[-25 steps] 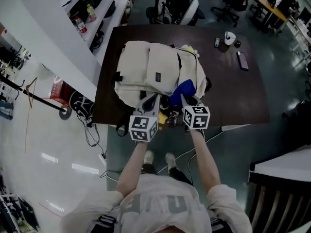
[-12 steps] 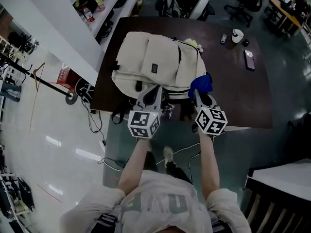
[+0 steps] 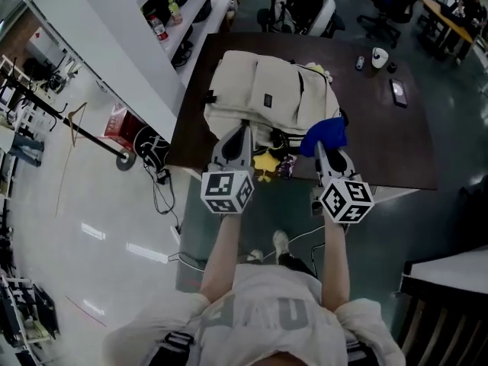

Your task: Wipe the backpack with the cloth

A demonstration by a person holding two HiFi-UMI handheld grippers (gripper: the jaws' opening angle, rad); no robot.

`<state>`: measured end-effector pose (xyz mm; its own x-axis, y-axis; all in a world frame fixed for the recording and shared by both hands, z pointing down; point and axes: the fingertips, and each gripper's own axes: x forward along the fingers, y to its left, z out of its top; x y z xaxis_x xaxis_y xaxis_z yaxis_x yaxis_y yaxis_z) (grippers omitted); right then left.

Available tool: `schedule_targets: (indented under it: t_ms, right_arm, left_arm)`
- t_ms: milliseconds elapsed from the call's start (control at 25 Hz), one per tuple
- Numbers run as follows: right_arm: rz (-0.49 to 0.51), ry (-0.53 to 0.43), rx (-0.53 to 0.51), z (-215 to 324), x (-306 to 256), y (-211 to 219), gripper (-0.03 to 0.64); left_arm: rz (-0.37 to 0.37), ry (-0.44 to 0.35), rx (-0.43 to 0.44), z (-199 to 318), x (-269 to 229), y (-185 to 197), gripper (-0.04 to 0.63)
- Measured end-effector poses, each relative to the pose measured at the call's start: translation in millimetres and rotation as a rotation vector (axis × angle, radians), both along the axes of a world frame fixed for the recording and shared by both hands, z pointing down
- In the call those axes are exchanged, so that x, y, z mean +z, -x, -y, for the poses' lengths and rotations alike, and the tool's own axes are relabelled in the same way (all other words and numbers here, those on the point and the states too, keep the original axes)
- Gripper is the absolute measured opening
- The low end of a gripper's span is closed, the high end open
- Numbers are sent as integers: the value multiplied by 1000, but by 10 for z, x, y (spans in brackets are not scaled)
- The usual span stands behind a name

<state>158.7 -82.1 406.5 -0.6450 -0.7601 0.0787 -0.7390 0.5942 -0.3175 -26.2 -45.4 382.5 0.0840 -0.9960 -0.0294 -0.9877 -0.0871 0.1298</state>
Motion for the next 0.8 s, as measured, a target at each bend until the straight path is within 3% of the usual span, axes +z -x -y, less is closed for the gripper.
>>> schedule_targets:
  t_ms: [160,400,800]
  right_arm:
    - [-37,-12,53,-444,-120,133,43]
    - [-7,-18,97,-1126,-252,267,43]
    - [-40,-66,77,-1757,-437,290,43]
  left_arm:
    - [5,-12,29,-444,-51,193,-2]
    - [-31,-7,14,-1173,-45,552,-2]
    - [-10,-82,-15,-1877,-368,469,-2]
